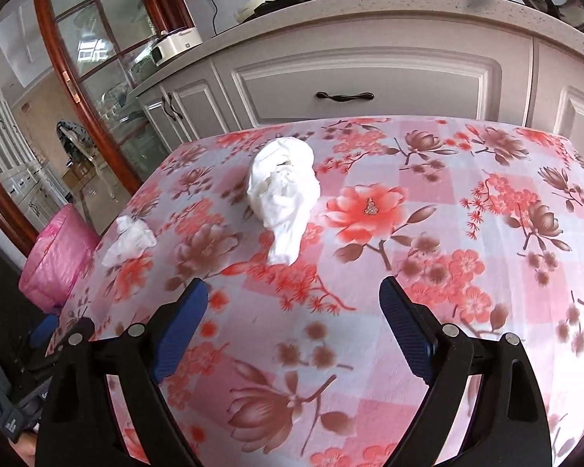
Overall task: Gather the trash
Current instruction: 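Grasp a large white tissue with the right tool while the left tool grasps a tissue ball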
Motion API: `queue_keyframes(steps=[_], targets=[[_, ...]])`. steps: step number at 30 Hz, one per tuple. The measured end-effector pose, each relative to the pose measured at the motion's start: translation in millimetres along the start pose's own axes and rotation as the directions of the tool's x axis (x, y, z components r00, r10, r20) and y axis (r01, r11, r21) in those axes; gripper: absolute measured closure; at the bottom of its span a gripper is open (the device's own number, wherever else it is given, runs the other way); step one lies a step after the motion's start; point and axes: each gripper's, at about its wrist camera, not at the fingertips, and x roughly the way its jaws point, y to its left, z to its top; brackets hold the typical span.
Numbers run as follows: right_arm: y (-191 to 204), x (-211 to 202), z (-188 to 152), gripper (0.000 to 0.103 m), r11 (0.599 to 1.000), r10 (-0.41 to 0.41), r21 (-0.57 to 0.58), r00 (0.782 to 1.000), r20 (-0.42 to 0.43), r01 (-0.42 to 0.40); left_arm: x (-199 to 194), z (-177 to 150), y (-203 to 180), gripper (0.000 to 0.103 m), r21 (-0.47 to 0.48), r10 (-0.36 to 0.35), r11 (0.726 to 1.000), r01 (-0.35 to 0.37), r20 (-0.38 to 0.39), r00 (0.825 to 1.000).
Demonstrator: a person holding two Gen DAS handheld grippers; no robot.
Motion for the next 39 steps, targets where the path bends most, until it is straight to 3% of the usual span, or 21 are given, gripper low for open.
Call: queue_keyframes(steps=[10,17,25,29,31,39], targets=[[20,36,44,0.018,0.997,-0.047,-0.060,0.999,-0.025,0.045,15,6,18,0.005,-0.045,-0.005,0.999,0.003,-0.057,0.998],[35,87,76,0.018,0.994,-0.083,-0.073,0.994,-0.071,0.078,15,6,33,0.005,-0.062,-0.028,0.998,0.024,-0.059,0.998],[44,131,80,0.019,0.989,-0.125,-0.096,0.983,-0.134,0.113,19,6,46,0.005,-0.066,-0.051,0.997,0.046,-0.072,0.996],[43,134,73,0.044,0.986,-0.142,-0.111,0.982,-0.125,0.128,24,9,48,0.005,-0.074,-0.053,0.996,0.048,-0.079,0.995],[42,131,70,0.051,0.985,-0.132,-0.125,0.984,-0.119,0.117,26,11,48,0.005,-0.071,-0.054,0.996,0.049,-0.081,0.995],[33,94,52,0.057,0.992,-0.084,-0.101,0.994,-0.063,0.078,43,31,44,0.005,-0.065,-0.065,0.996,0.060,-0.082,0.995]])
